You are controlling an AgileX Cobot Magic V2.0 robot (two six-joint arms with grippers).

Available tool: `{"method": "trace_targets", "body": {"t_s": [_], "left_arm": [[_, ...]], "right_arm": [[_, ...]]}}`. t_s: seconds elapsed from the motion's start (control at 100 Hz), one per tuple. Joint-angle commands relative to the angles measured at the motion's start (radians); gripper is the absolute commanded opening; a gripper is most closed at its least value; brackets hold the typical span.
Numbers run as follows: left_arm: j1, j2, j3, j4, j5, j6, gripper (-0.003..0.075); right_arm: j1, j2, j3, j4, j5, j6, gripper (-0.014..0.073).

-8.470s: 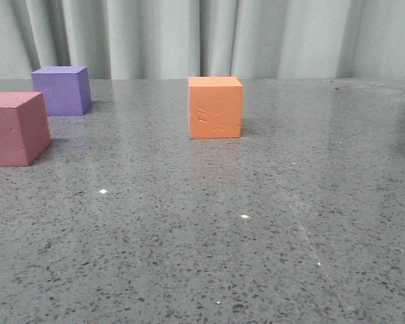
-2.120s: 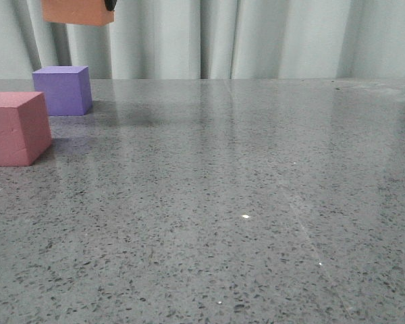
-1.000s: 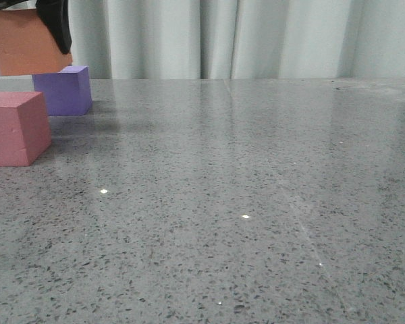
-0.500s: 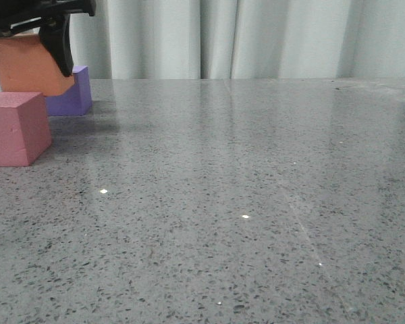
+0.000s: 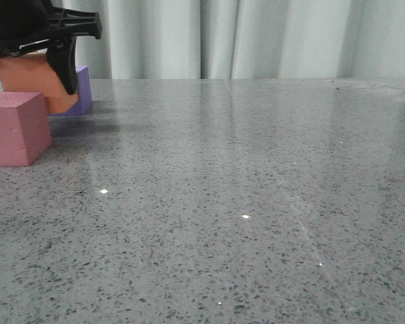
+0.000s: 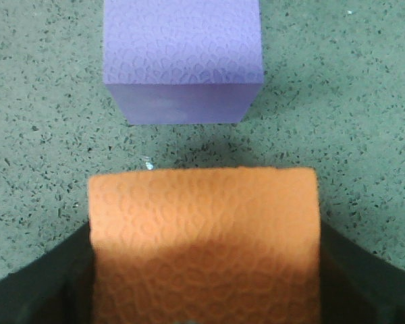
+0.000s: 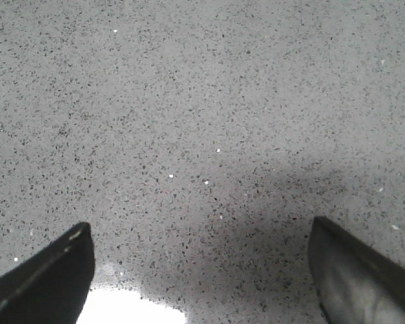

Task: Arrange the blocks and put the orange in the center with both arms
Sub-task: 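Lower the orange cube between the pink and purple blocks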

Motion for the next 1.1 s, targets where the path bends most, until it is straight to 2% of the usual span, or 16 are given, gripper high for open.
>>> {"method": "trace_targets", "body": {"t_s": [0.0, 1.09], "left_arm": [[0.002, -0.034, -0.025, 0.027, -0.045, -0.001, 0.0167], [0.011, 0.026, -0.025, 0.059, -0.052, 0.021, 0.0167]], "right_arm": [[0.001, 0.002, -0.021, -0.006, -0.049, -0.006, 0.0636], [0.001, 0.002, -0.021, -0.007, -0.049, -0.006, 0.0636]]}}
